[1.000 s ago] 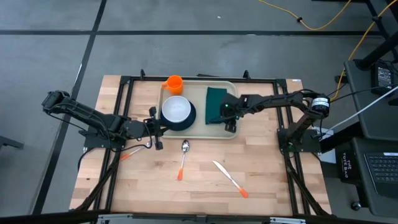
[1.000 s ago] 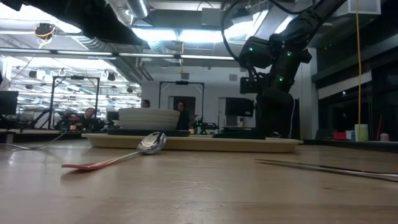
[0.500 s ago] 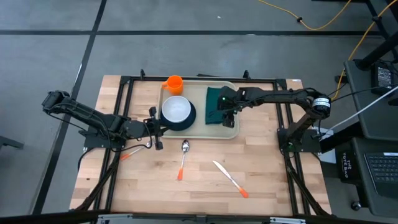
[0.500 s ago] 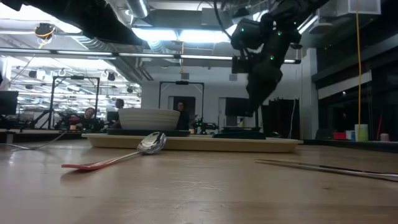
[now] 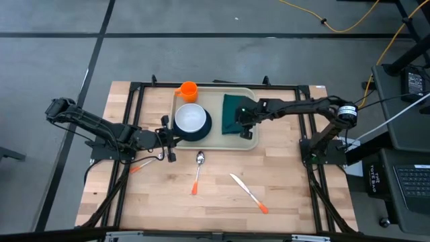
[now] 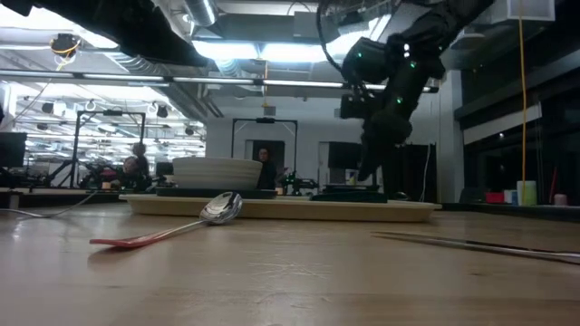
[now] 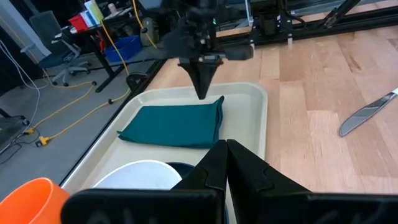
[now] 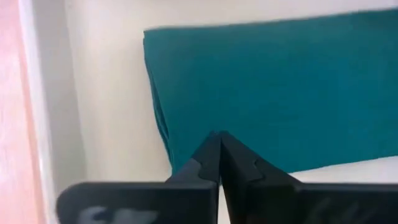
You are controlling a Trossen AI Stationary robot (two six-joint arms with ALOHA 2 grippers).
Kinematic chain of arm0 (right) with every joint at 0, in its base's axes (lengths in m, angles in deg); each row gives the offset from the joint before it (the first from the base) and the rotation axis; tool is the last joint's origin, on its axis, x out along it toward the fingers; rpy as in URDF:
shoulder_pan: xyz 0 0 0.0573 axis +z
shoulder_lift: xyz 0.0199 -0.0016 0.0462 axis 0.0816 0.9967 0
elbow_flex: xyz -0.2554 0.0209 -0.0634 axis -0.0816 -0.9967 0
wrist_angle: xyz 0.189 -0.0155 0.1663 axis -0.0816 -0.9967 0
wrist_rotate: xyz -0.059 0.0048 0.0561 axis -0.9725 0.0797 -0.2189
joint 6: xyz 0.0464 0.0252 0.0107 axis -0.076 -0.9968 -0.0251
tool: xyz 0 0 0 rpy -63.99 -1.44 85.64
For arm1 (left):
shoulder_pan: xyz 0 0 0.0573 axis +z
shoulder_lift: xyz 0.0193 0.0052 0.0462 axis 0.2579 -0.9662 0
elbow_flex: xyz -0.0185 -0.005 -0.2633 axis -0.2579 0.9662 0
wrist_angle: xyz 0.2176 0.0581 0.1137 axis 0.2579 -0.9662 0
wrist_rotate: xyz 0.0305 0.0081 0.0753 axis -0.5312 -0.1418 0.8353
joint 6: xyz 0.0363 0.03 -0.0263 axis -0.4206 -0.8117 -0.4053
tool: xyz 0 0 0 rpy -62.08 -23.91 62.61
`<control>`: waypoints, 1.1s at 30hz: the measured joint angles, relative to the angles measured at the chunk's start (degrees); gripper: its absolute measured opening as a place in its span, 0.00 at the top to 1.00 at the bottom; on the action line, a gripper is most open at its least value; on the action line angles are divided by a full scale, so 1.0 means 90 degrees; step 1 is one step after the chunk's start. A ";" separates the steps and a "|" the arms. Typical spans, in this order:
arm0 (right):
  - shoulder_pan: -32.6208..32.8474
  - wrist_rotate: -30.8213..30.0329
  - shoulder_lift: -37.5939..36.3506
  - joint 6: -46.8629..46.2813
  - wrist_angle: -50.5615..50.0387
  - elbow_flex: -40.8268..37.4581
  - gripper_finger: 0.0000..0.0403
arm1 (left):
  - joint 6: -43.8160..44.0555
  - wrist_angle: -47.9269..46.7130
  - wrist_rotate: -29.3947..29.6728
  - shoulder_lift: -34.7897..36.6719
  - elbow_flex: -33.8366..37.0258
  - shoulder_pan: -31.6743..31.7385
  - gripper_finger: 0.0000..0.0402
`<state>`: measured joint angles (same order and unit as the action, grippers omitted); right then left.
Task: Set up tray
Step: Put the green table napkin on the brown serving tray to the right of the green plate, then put the orange fork on top of the green table napkin on the brown serving tray
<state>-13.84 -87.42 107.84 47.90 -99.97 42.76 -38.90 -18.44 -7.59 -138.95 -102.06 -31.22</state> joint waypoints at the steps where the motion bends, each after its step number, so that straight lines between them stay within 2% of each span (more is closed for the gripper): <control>1: 0.0000 0.0000 0.0002 -0.0003 0.0039 -0.0098 0.99 | 0.0002 0.0000 0.0000 0.0000 0.0000 0.0000 0.99; 4: 0.0005 0.0095 0.0005 -0.0055 0.0193 -0.0331 0.99 | 0.0002 0.0002 0.0000 0.0000 0.0000 0.0000 0.99; 7: 0.0062 0.0561 0.0005 -0.0168 0.0493 -0.0500 0.99 | 0.0001 0.0001 0.0000 0.0000 0.0000 0.0000 0.99; 21: 0.0189 0.0553 0.0002 -0.0351 0.1473 -0.1409 1.00 | 0.0002 0.0002 -0.0002 0.0000 0.0000 0.0000 0.99; 27: 0.0211 0.0558 -0.0068 -0.0323 0.1610 -0.1195 1.00 | 0.0002 0.0002 0.0000 0.0000 0.0000 0.0000 0.99; 33: 0.0211 0.0554 -0.0665 -0.0079 0.1142 -0.0570 1.00 | -0.0114 0.0002 0.0000 0.0000 0.0000 0.0000 0.99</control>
<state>-11.94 -82.44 101.85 47.19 -89.69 37.63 -39.93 -18.42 -7.59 -138.95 -102.06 -31.22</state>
